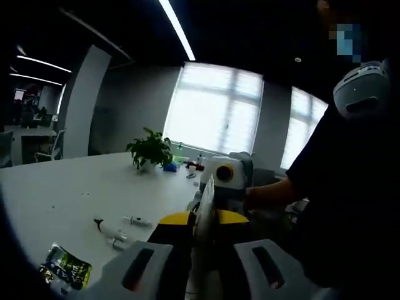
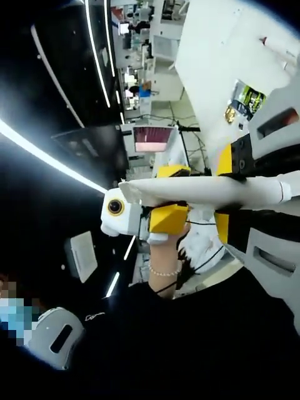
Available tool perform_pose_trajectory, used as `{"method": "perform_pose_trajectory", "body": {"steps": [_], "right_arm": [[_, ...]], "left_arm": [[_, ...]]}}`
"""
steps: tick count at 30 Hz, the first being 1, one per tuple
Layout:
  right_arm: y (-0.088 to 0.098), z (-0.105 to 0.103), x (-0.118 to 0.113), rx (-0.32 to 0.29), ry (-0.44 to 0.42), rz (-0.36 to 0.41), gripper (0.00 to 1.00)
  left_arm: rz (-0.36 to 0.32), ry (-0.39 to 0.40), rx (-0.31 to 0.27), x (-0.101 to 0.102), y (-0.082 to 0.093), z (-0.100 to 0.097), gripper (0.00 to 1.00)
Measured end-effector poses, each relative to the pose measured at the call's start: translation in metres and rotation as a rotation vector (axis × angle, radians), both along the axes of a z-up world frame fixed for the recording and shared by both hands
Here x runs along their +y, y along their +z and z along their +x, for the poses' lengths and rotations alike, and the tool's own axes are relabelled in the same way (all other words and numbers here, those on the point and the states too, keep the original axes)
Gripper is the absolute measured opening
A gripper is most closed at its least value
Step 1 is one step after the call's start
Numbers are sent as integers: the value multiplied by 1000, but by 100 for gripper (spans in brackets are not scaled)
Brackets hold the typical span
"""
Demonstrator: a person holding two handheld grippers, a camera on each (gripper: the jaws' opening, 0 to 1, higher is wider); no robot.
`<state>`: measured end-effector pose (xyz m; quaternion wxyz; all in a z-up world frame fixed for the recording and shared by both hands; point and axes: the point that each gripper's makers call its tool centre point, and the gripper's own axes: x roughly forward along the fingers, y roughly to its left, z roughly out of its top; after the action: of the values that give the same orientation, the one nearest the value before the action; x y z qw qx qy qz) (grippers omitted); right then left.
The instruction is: Arrange the skincare products in the storage area until every visible bottle or jar stands upright without overlapping.
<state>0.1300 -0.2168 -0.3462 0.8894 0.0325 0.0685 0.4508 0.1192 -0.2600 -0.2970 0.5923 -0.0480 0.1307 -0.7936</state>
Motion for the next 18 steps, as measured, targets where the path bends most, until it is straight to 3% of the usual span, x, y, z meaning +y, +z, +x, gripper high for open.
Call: {"method": "perform_pose_trajectory", "body": {"steps": [18], "right_arm": [[-15, 7, -9, 31, -51, 82, 5]], "left_arm": [[-10, 131, -6, 2, -22, 21, 19]]}}
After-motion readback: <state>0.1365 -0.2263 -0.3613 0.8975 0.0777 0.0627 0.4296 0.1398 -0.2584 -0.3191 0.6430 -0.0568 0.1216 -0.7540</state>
